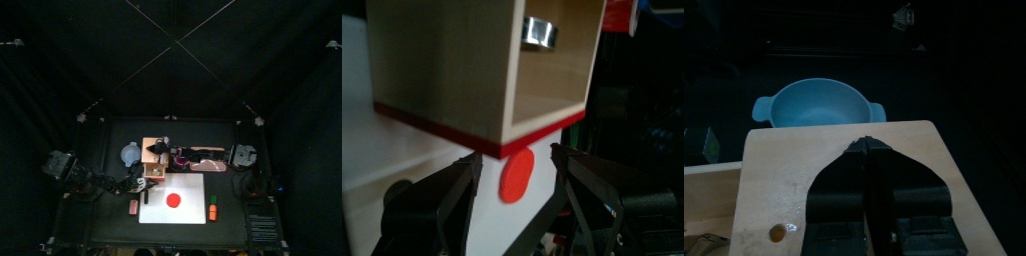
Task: Get the cutter from the drawer then cut the dough then place the extra dough in the bowl
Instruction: Place the cutter on the board
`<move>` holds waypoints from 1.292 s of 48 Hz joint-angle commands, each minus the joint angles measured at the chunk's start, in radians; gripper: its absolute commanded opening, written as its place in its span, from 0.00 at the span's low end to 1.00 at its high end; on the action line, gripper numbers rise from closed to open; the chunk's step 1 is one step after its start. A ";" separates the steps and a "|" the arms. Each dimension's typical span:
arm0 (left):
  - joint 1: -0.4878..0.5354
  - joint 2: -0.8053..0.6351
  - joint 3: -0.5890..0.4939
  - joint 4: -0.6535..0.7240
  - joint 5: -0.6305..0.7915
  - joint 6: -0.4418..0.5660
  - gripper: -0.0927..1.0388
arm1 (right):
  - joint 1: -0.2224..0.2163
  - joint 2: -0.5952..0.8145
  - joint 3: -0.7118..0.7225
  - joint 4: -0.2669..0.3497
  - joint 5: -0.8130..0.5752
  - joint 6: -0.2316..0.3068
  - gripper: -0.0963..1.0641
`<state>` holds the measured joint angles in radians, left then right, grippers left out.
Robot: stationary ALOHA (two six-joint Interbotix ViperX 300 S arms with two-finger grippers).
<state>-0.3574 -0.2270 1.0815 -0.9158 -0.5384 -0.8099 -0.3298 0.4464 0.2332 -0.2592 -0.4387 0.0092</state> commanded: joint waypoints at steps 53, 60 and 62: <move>0.387 -0.299 0.201 0.888 -0.597 0.755 0.89 | 0.216 -0.298 0.118 0.204 0.449 0.003 0.74; 0.387 -0.299 0.209 0.842 -0.430 0.755 0.89 | 0.199 -0.256 0.081 0.206 0.469 0.002 0.74; 0.387 -0.299 0.202 0.842 -0.351 0.755 0.89 | 0.193 -0.242 0.071 0.202 0.486 0.002 0.75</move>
<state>0.0261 -0.5277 1.3039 -0.0690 -0.9649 -0.0583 -0.1212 0.2132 0.3390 -0.0568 0.0368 0.0123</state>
